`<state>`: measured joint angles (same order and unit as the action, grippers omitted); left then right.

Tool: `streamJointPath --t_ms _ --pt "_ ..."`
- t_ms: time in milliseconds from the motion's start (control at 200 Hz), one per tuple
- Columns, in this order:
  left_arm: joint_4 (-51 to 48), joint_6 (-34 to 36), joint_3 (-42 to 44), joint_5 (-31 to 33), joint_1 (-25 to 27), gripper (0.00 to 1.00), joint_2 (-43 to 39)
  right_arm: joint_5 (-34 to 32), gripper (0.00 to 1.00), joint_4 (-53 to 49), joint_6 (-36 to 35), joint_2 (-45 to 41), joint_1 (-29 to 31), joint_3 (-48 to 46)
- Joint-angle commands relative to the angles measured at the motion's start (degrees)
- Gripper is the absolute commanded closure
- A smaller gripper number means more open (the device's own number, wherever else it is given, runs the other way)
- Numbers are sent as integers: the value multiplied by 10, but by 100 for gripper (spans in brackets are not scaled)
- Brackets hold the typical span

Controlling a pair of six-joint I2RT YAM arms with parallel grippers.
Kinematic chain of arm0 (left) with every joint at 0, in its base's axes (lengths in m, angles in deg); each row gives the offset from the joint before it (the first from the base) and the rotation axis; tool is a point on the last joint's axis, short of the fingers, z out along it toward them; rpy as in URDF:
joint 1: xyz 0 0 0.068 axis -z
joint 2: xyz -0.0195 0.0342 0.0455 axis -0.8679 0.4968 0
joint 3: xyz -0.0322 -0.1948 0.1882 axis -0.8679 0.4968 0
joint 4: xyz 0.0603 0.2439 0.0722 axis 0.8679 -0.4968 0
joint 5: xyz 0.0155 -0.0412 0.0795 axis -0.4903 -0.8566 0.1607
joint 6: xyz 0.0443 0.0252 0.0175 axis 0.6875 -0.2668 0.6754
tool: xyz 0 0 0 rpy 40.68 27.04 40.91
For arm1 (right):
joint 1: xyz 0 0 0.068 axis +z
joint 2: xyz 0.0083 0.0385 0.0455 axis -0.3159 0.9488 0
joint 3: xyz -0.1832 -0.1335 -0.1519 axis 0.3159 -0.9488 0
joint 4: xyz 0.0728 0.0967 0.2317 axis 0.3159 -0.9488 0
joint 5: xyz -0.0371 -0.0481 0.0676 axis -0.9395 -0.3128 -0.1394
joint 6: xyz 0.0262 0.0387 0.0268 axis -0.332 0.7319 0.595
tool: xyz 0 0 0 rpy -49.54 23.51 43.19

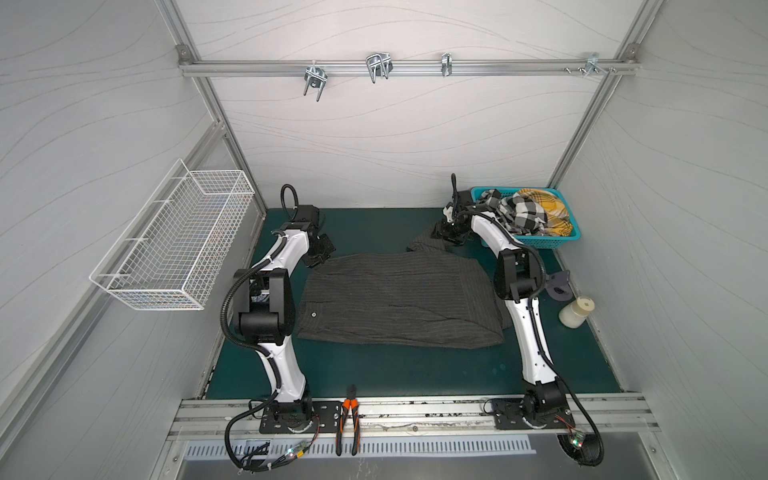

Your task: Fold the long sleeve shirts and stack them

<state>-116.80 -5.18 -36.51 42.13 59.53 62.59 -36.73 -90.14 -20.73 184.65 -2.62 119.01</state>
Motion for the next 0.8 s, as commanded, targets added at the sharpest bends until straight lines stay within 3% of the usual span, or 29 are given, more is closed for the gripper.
streamJointPath --t_ms 0,240,515,795 --pt "12 -6 3 -5 1 100 -10 -17 52 -11 -3 23 -3 9" --pt "15 -1 13 9 0 100 -14 -10 100 10 5 21 -8 25" --pt "44 -34 -43 0 -31 100 26 -25 100 31 14 -102 -35 12" --pt "81 -70 -84 -64 -60 100 75 -10 100 20 -7 -203 -39 -59"
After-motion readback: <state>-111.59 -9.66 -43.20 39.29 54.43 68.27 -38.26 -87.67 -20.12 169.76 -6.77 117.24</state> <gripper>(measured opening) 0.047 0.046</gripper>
